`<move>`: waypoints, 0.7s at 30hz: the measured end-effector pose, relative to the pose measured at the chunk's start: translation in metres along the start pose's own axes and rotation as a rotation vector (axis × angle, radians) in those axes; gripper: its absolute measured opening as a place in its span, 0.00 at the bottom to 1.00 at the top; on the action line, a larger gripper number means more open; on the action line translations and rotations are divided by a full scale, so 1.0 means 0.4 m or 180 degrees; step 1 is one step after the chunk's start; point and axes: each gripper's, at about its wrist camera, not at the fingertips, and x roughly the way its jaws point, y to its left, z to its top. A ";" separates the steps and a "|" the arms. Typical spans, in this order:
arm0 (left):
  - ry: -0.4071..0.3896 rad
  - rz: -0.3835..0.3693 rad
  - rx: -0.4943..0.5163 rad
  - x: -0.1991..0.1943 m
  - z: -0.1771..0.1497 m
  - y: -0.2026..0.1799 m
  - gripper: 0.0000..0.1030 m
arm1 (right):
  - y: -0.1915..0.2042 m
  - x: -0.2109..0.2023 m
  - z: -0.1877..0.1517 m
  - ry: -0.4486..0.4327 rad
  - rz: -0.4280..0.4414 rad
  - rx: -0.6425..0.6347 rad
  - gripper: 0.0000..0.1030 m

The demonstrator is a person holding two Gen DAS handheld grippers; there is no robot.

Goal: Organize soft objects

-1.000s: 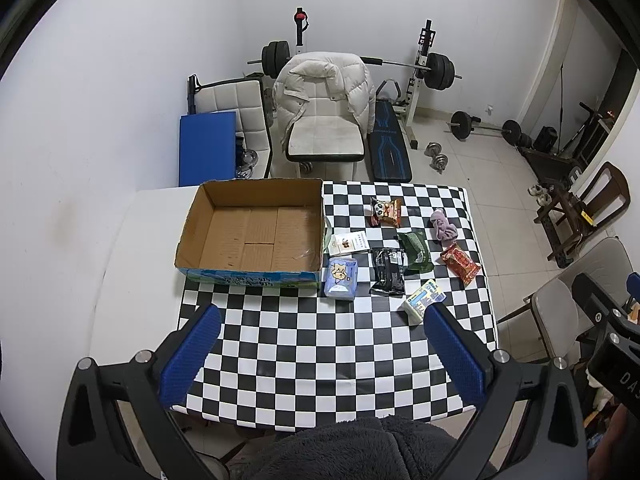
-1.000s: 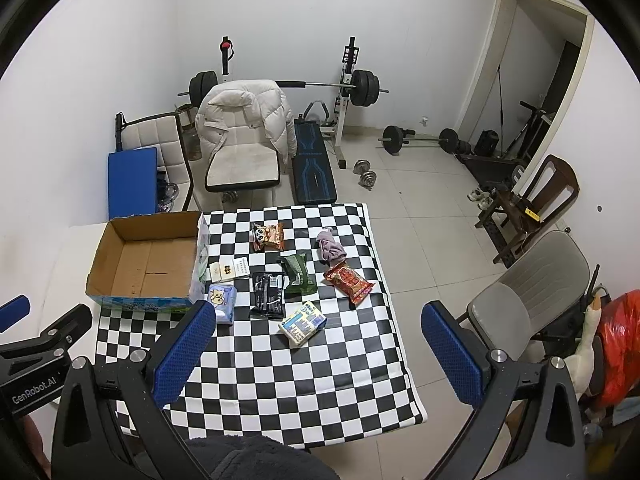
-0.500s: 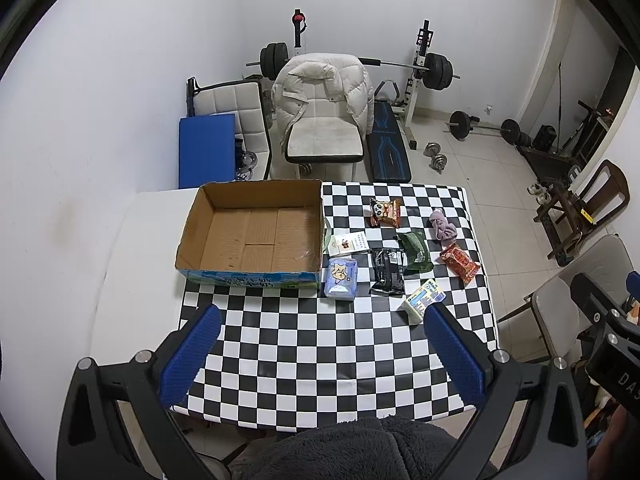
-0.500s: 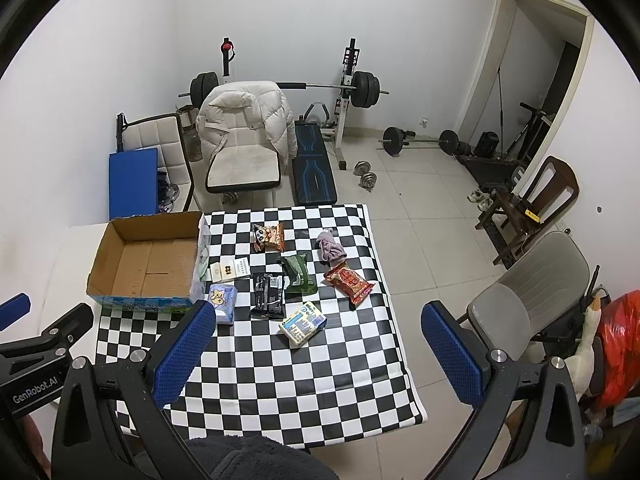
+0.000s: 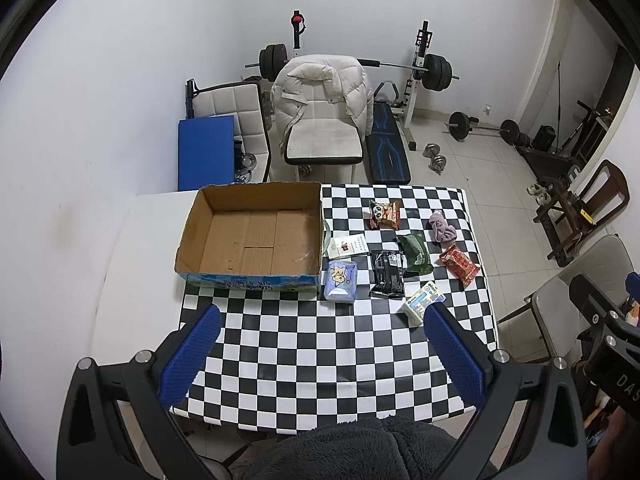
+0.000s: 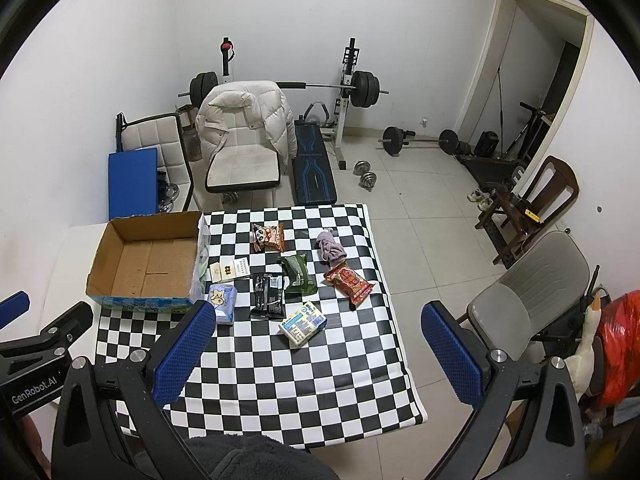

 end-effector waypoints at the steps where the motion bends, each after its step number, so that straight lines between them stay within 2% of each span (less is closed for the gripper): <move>1: 0.0002 0.0004 0.0005 0.000 0.001 0.000 1.00 | 0.003 0.002 -0.002 0.0001 0.0000 0.0001 1.00; 21: -0.0013 -0.0009 -0.0013 -0.003 -0.001 0.000 1.00 | -0.010 -0.011 0.014 -0.0026 -0.0010 0.0000 1.00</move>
